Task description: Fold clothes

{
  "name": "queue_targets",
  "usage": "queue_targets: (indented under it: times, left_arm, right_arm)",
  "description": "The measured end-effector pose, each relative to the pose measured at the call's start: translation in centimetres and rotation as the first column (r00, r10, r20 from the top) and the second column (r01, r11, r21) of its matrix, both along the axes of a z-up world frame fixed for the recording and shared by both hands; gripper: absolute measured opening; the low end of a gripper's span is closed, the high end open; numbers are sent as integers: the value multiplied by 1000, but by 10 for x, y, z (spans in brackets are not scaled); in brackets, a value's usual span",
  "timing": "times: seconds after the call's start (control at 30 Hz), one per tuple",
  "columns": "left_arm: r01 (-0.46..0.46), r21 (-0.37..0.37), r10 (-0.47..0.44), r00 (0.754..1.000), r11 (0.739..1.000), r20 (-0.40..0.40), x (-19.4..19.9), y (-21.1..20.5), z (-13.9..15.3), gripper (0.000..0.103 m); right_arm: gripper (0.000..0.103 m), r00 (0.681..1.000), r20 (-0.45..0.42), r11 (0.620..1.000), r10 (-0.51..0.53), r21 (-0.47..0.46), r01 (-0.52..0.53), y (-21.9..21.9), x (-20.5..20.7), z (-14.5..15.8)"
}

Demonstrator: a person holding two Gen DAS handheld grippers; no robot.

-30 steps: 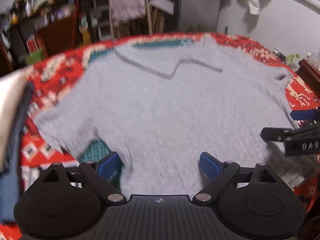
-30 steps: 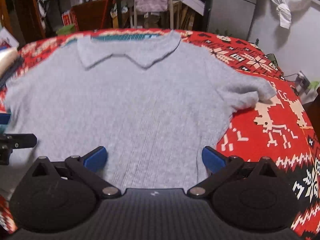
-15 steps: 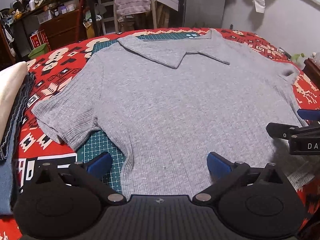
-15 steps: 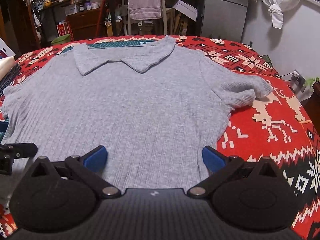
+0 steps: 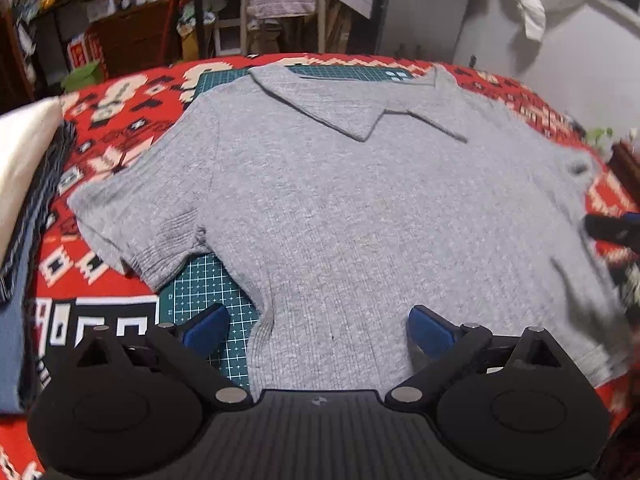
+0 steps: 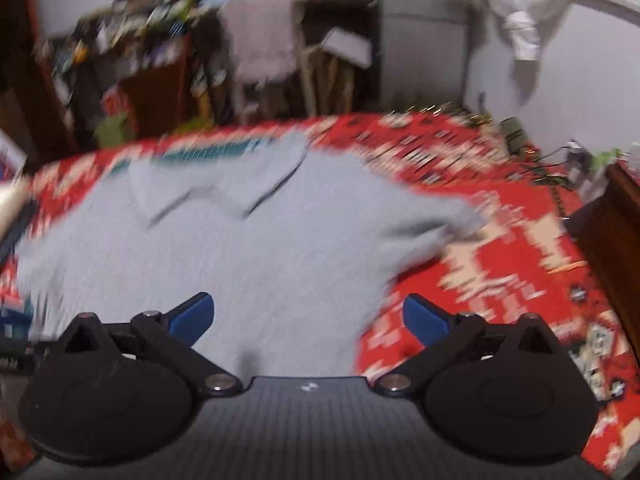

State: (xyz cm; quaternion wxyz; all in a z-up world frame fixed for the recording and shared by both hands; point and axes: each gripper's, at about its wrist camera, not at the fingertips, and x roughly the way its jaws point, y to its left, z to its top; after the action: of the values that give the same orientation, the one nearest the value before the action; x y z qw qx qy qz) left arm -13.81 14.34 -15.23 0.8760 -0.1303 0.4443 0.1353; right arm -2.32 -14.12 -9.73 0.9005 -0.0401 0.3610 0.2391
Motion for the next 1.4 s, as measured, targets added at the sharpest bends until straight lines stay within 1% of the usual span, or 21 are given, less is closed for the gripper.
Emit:
queue_targets:
  times: [0.03,0.07,0.1,0.13,0.17,0.23,0.3,0.37,0.57,0.67,0.83,0.87,0.93,0.97,1.07,1.17,1.23,1.27,1.4]
  left_arm:
    - [-9,-15,9,1000,1000,1,0,2,1,94]
    - [-13,-24,13,1000,1000,0,0,4,2,94]
    - [-15,-30,15,1000,999,-2,1,4,2,94]
    - [-15,-33,15,1000,999,-3,1,5,3,94]
    - [-14,-31,14,1000,999,-5,1,4,3,94]
    - [-11,-21,11,1000,1000,-10,2,3,2,94]
    - [-4,2,5,1000,1000,-22,3,1,2,94]
    - [4,21,-3,999,1000,-36,5,-2,1,94]
    - [15,59,-10,997,998,-72,11,-6,0,94]
    - [18,66,-13,997,998,-78,12,-6,-1,95]
    - [20,74,-14,997,997,-81,14,-5,-1,95]
    - [20,74,-14,997,997,-80,14,-4,-1,95]
    - [20,74,-14,997,997,-78,14,-4,-1,95]
    - [19,74,-14,997,997,-77,14,-4,-1,95]
    - [24,75,-19,997,997,-77,14,-3,-1,95]
    - [26,64,-22,997,998,-70,12,-1,-1,95]
    - [21,49,-18,998,999,-60,11,1,0,95]
    - [17,42,-15,998,999,-56,10,2,0,95]
    - [7,21,-6,999,1000,-45,10,4,1,95]
  right_arm:
    - [93,1000,7,1000,-27,13,27,-10,7,3]
    - [84,999,10,998,-53,16,52,-18,15,4]
    - [79,997,9,997,-79,10,79,-25,24,2]
    - [64,995,0,995,-100,-2,100,-30,34,-1]
    - [45,993,-12,993,-116,-15,116,-35,42,-6]
    - [24,989,-42,989,-144,-36,142,-45,60,-17]
    - [23,986,-69,989,-149,-34,147,-50,74,-27]
    - [22,987,-65,989,-145,-25,144,-51,81,-33]
    - [25,989,-102,991,-110,65,116,-50,106,-47]
    - [25,991,-88,993,-101,44,105,-42,115,-51]
    - [25,991,-91,995,-94,21,96,-29,125,-58]
    - [21,991,-95,995,-91,19,93,-27,125,-58]
    - [15,991,-102,996,-87,13,89,-23,122,-56]
    - [9,990,-107,996,-89,11,91,-23,121,-55]
    - [8,983,-130,991,-128,24,132,-31,117,-45]
    - [7,970,-155,978,-185,72,198,-51,106,-32]
    - [7,960,-187,969,-207,98,228,-64,98,-27]
    - [1,955,-203,965,-214,104,239,-68,94,-26]
    - [0,936,-240,956,-255,78,281,-78,85,-33]
